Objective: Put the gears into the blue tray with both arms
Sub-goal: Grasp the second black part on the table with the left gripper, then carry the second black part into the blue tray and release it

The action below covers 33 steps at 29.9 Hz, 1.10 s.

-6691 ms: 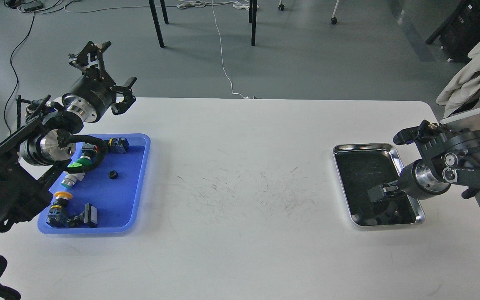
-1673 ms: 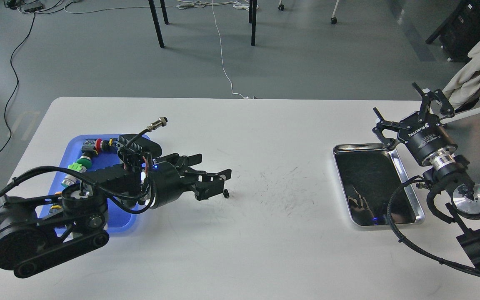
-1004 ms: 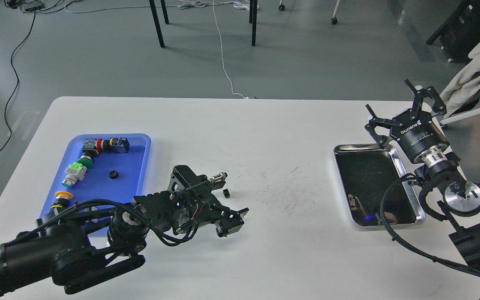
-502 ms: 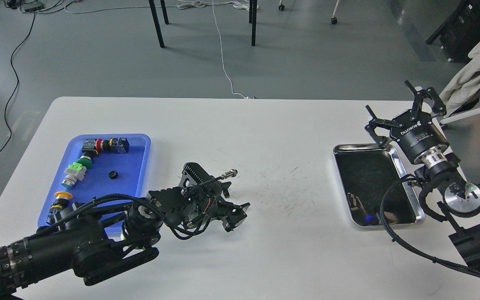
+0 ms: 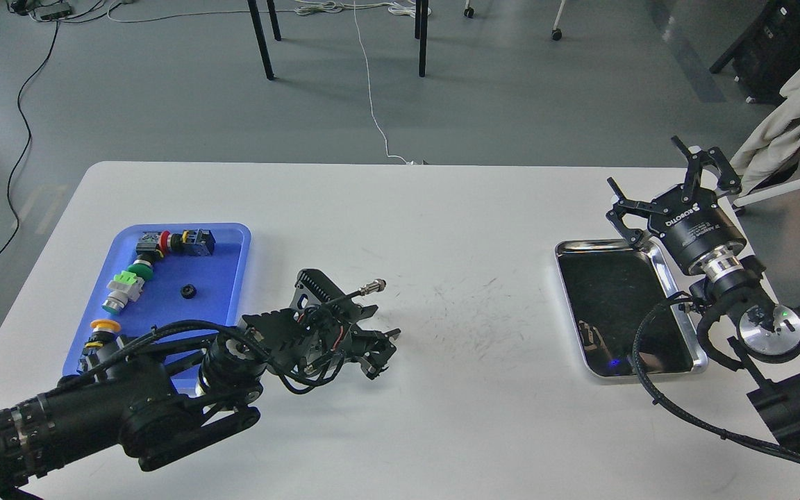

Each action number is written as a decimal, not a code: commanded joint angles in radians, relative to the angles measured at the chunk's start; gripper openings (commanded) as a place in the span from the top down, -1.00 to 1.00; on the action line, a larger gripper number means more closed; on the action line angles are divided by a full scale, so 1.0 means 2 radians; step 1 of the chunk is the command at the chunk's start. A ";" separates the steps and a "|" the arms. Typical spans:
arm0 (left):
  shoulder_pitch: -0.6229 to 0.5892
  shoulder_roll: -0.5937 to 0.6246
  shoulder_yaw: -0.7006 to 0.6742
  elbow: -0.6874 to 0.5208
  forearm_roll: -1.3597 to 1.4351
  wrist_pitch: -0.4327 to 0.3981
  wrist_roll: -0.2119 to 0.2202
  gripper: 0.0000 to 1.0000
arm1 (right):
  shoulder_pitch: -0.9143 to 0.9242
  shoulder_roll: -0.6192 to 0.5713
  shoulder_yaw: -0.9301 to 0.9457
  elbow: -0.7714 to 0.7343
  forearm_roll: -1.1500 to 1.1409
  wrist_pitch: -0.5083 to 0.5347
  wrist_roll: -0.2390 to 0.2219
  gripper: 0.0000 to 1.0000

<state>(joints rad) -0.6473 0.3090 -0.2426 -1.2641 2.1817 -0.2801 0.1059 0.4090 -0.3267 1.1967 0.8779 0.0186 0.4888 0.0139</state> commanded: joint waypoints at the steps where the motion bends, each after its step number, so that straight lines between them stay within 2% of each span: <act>1: 0.000 0.000 0.000 -0.001 0.000 0.000 0.000 -0.03 | 0.000 0.000 -0.001 0.001 0.000 0.000 0.000 -0.94; 20: -0.005 0.017 -0.001 -0.025 0.000 -0.008 0.000 -0.03 | 0.003 0.001 -0.001 0.001 0.000 0.000 0.000 -0.94; 29: -0.002 0.008 -0.001 -0.015 0.000 -0.006 0.000 0.18 | 0.003 0.001 -0.001 0.001 0.000 0.000 0.000 -0.94; 33: -0.002 0.009 -0.001 -0.014 0.000 -0.006 0.000 0.50 | 0.003 0.000 -0.001 0.001 0.000 0.000 0.000 -0.94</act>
<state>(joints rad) -0.6521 0.3256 -0.2453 -1.2934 2.1816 -0.2932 0.1061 0.4141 -0.3263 1.1949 0.8806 0.0184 0.4887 0.0138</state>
